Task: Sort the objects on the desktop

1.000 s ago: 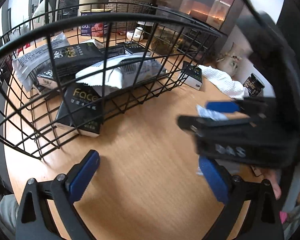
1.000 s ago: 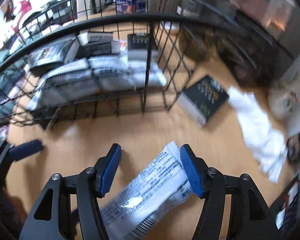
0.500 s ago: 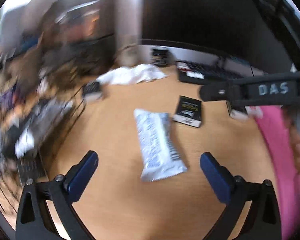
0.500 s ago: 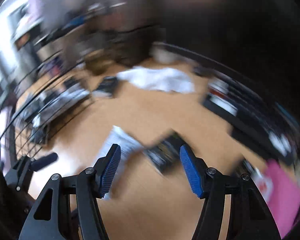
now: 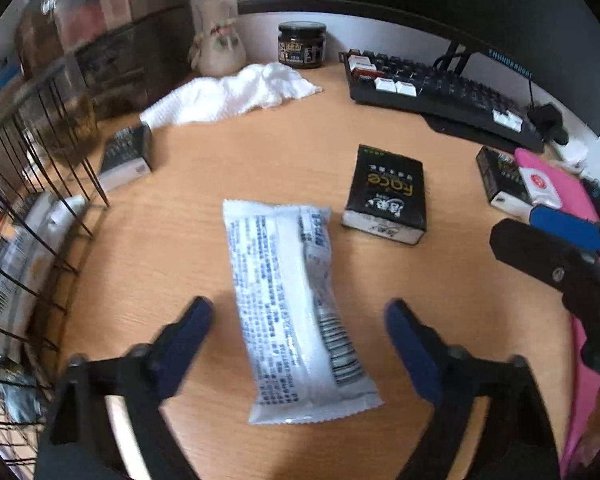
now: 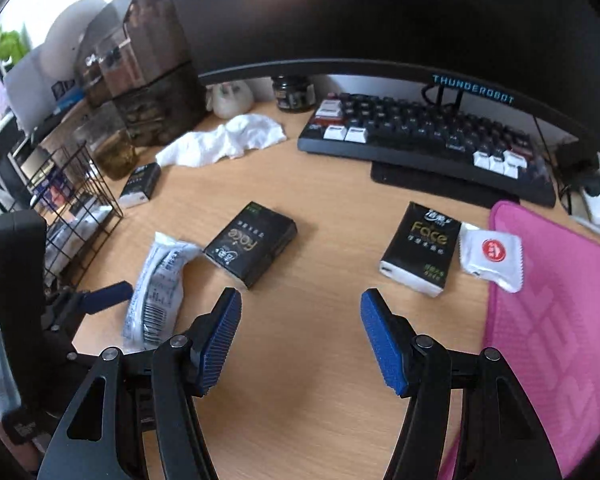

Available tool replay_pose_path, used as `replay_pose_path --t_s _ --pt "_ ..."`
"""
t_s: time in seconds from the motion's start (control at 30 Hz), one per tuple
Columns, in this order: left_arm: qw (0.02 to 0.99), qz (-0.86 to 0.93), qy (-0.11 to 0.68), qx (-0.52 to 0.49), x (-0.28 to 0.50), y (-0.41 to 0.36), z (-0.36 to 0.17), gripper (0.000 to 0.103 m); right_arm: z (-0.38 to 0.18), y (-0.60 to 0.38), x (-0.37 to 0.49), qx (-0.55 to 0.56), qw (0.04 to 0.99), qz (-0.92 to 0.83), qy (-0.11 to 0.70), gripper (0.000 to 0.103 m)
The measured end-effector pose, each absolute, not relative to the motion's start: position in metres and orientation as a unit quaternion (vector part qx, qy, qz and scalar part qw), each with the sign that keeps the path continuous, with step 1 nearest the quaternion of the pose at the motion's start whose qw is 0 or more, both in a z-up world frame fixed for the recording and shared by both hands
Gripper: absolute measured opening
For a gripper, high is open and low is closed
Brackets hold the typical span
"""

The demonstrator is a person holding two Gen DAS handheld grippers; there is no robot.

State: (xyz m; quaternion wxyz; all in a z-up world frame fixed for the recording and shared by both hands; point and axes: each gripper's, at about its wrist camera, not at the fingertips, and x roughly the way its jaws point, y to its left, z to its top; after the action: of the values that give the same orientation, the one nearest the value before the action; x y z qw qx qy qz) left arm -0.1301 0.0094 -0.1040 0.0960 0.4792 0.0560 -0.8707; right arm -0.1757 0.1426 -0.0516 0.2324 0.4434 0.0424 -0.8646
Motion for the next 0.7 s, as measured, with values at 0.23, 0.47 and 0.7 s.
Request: replay_pose_path --t_s 0.23,0.47,0.7 --pt "0.082 -0.871 0.059 0.481 -0.133 0.005 -0.098 0.042 -0.057 0.137 -0.18 0.448 0.224 -0.865 0.036 0.062" --pt "0.083 -0.872 0.058 0.479 -0.129 -0.009 -0.097 0.04 -0.068 0.113 -0.197 0.461 0.212 -0.861 0.025 0.062" --pt "0.096 -0.872 0.059 0.477 -0.123 -0.03 -0.098 0.04 -0.076 0.08 -0.215 0.456 0.196 -0.867 0.034 0.062"
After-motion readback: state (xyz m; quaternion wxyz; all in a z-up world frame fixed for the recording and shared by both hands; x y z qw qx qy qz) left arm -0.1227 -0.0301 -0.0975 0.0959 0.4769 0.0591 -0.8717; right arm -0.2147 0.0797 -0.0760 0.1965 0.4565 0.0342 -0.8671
